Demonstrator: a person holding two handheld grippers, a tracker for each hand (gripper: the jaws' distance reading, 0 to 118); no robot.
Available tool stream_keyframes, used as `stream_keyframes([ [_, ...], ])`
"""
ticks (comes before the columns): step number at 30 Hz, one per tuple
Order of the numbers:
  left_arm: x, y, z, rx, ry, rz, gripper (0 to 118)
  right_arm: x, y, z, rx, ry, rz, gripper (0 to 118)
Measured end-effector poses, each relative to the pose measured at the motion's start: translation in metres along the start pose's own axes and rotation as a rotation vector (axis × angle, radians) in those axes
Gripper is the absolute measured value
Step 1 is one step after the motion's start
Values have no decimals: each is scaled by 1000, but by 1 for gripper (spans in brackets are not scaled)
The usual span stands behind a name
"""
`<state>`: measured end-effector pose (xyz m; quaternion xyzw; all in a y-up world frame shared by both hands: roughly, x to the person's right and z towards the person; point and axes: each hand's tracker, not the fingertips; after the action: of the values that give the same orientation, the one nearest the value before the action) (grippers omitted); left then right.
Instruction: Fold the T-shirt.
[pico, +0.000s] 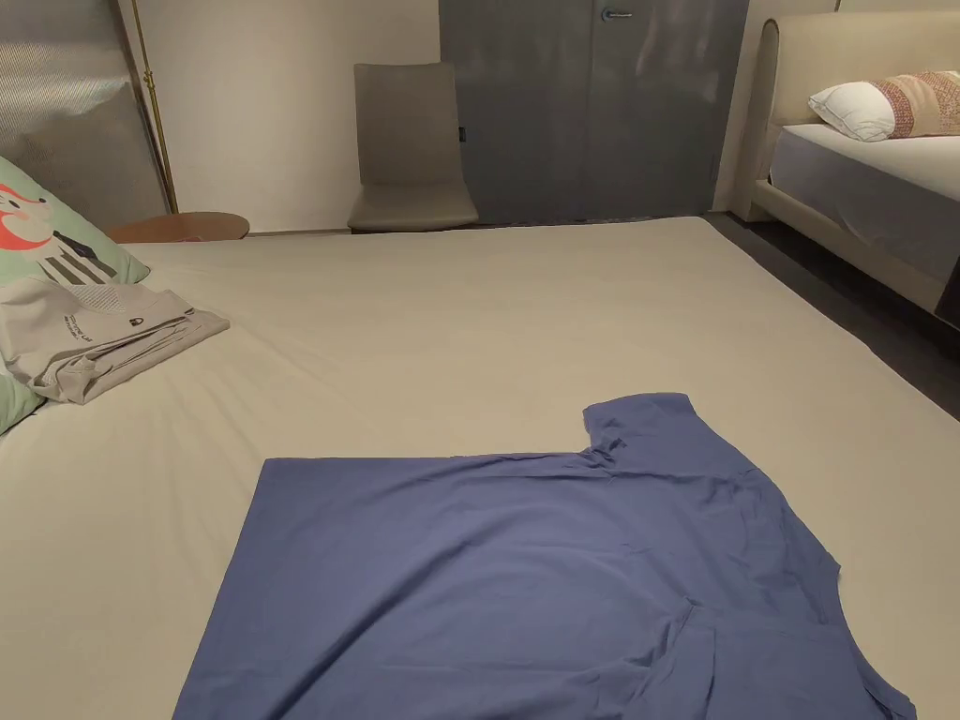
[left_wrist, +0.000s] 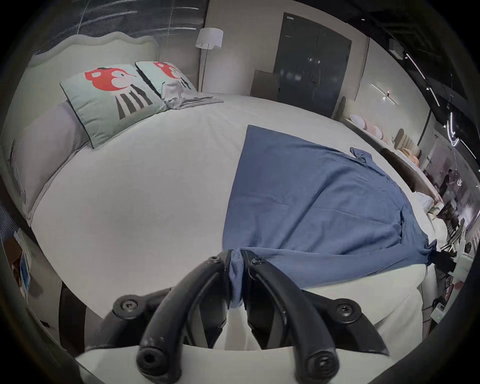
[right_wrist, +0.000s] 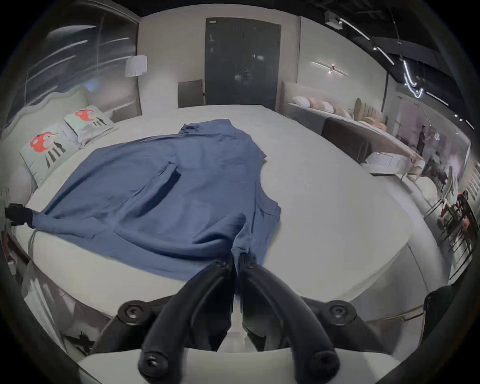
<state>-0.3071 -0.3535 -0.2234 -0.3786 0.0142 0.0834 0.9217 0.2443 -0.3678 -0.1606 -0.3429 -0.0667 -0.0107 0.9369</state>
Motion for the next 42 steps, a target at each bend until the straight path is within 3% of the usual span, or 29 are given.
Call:
stream_keyframes([
  [3,-2,2,3,1,-3,20,5,0,3,1,12,54,-29,3],
  [5,-4,7,10,22,-12,41,5,2,10,11,77,23,-24,3],
  [10,-3,46,16,94,-36,70,4,19,53,25,213,37,-162,3],
  [16,12,116,-21,165,-50,81,3,20,120,-6,265,32,-145,3],
  [23,40,181,-105,127,-4,24,3,17,174,-99,120,-4,-137,3],
  [31,48,189,-188,-17,63,3,3,12,180,-187,-41,-51,-92,3],
  [35,47,185,-194,-15,74,34,15,11,174,-202,-63,-57,-75,4],
  [36,46,186,-192,0,84,42,37,12,173,-202,-60,-68,-70,14],
  [37,45,186,-188,27,101,47,55,14,173,-200,-46,-97,-60,35],
  [39,39,188,-176,83,91,52,91,17,174,-192,-21,-133,-53,93],
  [40,38,189,-168,126,81,48,96,19,176,-184,26,-140,-57,98],
  [42,38,191,-146,211,70,27,97,21,179,-166,103,-136,-56,96],
])
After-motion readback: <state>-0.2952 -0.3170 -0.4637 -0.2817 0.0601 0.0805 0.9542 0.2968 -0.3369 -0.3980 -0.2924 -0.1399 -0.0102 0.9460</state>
